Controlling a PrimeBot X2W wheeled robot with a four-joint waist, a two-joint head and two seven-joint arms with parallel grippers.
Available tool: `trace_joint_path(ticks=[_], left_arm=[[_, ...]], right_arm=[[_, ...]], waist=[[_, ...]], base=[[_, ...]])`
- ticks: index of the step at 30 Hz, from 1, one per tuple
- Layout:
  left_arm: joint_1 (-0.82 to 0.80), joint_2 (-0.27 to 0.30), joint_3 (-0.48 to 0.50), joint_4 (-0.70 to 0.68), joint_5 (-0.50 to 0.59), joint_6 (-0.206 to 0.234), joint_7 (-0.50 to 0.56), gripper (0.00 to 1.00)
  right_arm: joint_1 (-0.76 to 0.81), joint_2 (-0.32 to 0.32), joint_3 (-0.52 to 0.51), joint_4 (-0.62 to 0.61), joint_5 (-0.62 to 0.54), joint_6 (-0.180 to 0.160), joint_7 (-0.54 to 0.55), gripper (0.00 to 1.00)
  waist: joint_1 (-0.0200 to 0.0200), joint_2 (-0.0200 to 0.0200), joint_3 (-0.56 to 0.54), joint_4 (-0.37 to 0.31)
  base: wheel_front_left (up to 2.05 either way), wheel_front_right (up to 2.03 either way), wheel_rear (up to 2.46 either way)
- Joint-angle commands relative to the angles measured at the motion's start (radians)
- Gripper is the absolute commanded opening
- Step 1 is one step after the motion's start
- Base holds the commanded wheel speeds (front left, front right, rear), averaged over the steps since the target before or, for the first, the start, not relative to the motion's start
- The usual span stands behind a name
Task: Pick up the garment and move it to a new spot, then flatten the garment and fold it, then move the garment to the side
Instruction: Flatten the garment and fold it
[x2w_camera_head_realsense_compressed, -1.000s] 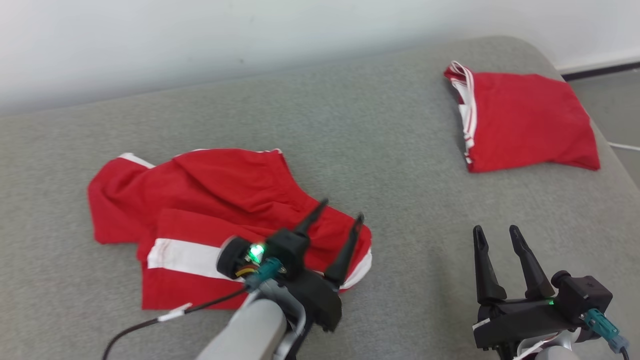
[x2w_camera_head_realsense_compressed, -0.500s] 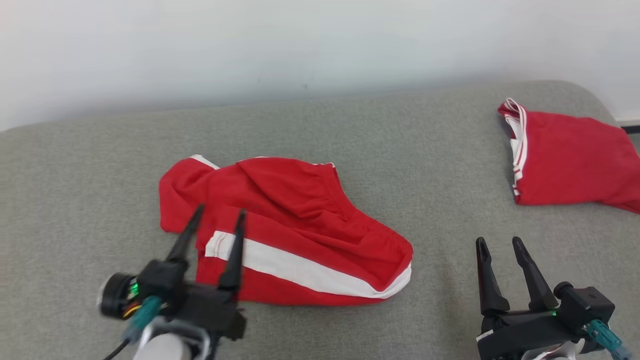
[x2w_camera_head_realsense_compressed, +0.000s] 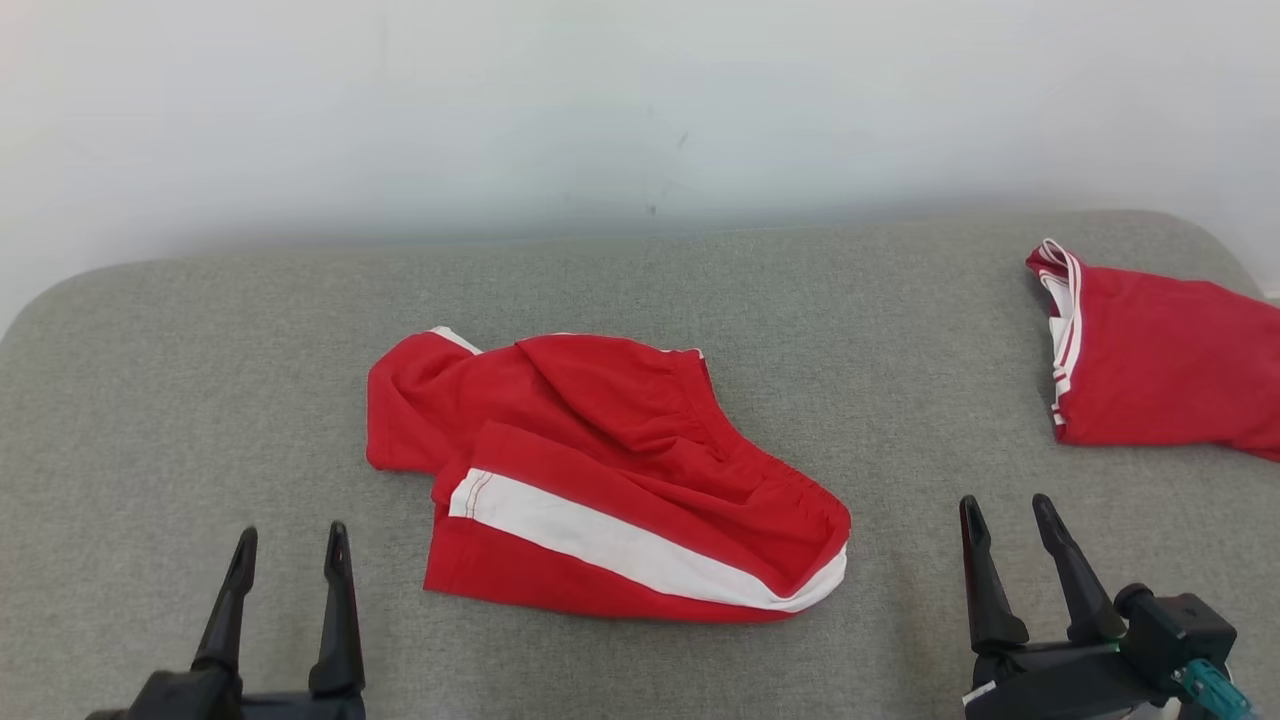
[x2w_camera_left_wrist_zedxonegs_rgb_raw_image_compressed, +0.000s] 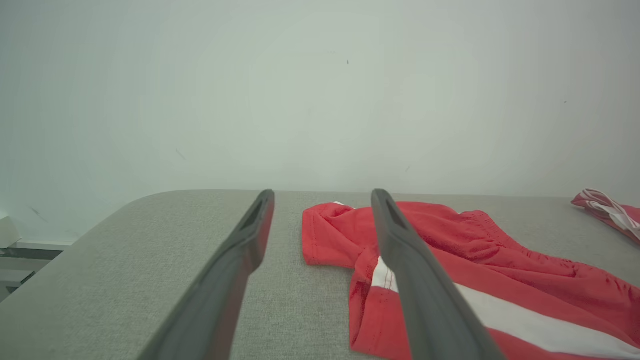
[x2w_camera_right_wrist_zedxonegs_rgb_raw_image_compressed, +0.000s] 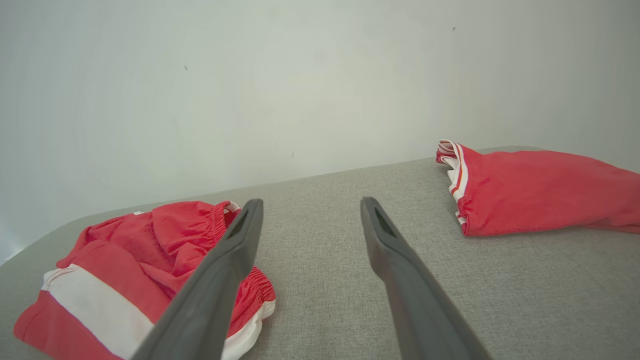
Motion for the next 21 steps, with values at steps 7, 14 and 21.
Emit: trace_joint_path(ticks=[7, 14, 21], left_arm=[[0.104, -0.059, 0.091, -0.042, 0.044, -0.027, -0.003, 1.00], [0.129, -0.091, 0.146, -0.044, 0.066, -0.060, -0.003, 1.00], [0.132, -0.118, 0.177, -0.032, 0.090, -0.088, -0.003, 1.00]], right_arm=[[0.032, -0.009, 0.007, 0.005, 0.001, -0.003, 0.000, 1.00], [0.044, -0.016, 0.023, 0.004, 0.003, -0.003, 0.000, 1.00], [0.047, -0.019, 0.032, 0.006, 0.006, -0.003, 0.000, 1.00]], waist=[[0.0001, 0.0000, -0.022, 0.018], [0.0001, 0.0000, -0.028, 0.019], [0.0001, 0.0000, -0.026, 0.011]], base=[[0.00, 0.00, 0.00], [0.00, 0.00, 0.00], [0.00, 0.00, 0.00]])
